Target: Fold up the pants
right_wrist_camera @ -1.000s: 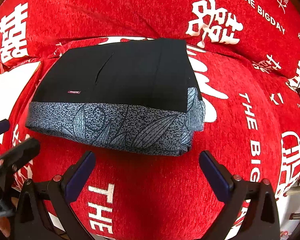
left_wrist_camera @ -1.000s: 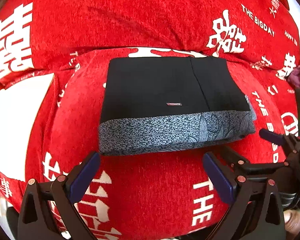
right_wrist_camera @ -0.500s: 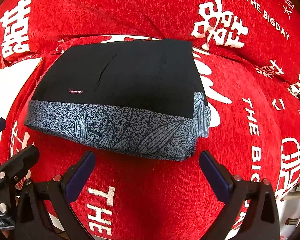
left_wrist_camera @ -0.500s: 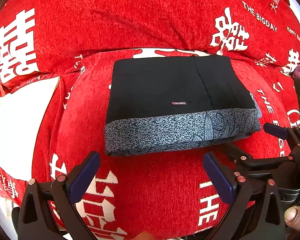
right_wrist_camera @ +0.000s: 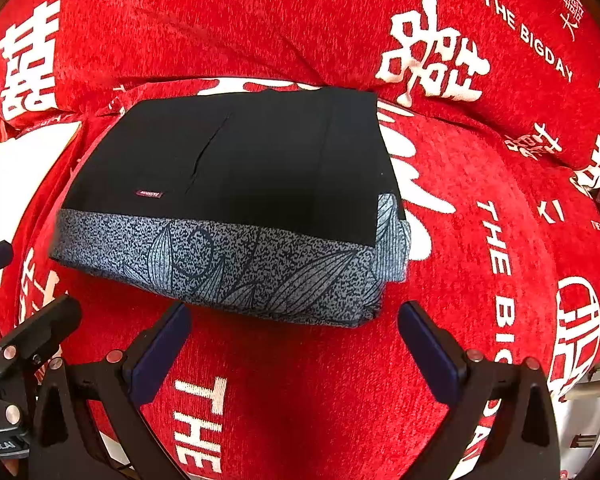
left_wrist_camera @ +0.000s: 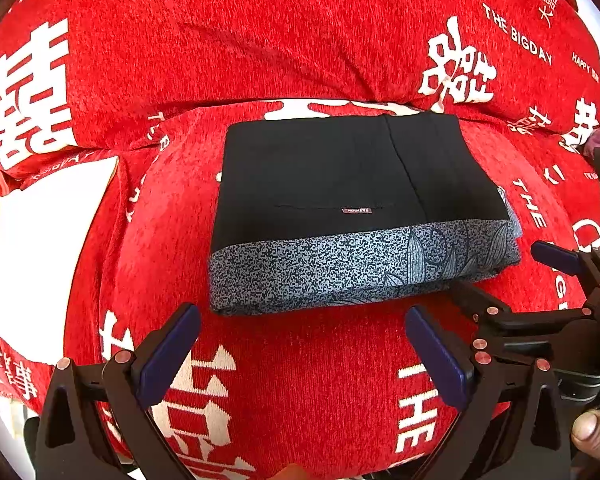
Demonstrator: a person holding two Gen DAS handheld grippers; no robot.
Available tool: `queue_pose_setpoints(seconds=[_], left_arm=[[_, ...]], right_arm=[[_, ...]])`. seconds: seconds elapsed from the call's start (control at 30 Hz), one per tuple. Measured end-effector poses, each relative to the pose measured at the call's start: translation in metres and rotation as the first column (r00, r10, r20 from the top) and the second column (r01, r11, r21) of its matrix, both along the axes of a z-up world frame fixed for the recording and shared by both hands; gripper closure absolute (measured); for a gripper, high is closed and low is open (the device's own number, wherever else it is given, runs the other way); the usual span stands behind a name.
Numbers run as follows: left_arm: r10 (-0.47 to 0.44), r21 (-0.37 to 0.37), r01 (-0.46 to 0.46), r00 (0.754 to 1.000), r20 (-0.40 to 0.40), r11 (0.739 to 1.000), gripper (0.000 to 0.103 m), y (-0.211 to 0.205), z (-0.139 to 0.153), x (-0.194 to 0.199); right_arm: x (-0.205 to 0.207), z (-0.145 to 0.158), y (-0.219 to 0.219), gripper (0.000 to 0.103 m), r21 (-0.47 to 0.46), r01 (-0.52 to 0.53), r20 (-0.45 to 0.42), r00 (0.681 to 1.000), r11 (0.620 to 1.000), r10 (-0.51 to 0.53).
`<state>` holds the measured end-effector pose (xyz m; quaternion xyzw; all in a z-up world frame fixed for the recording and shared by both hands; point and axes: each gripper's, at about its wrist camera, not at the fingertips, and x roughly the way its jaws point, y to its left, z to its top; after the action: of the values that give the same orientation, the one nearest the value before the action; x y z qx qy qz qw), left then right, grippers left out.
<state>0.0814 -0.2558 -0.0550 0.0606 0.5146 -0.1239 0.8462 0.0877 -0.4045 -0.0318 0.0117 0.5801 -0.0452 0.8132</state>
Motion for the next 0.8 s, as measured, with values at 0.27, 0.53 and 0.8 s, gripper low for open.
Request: queue_pose_setpoints(seconds=[0.27, 0.53, 0.8], left_arm=[[-0.002, 0.0, 0.002, 1.0, 0.004, 1.0, 0.0, 0.0001, 0.0017, -0.0007], [-0.001, -0.005, 0.001, 1.0, 0.002, 1.0, 0.0, 0.0001, 0.003, -0.0005], [0.0, -0.005, 0.0, 1.0, 0.001, 1.0, 0.0, 0.0006, 0.003, -0.001]], right_arm=[[-0.0004, 0.0012, 0.0001, 0.0, -0.004, -0.002, 0.005, 1.0, 1.0, 0.002], [-0.0003, 0.003, 0.0013, 0.0, -0.004, -0.001, 0.008, 1.0, 1.0, 0.001], [-0.0005, 0.0032, 0.0015, 0.0, -0.005, 0.0, 0.008, 1.0, 1.0, 0.0]])
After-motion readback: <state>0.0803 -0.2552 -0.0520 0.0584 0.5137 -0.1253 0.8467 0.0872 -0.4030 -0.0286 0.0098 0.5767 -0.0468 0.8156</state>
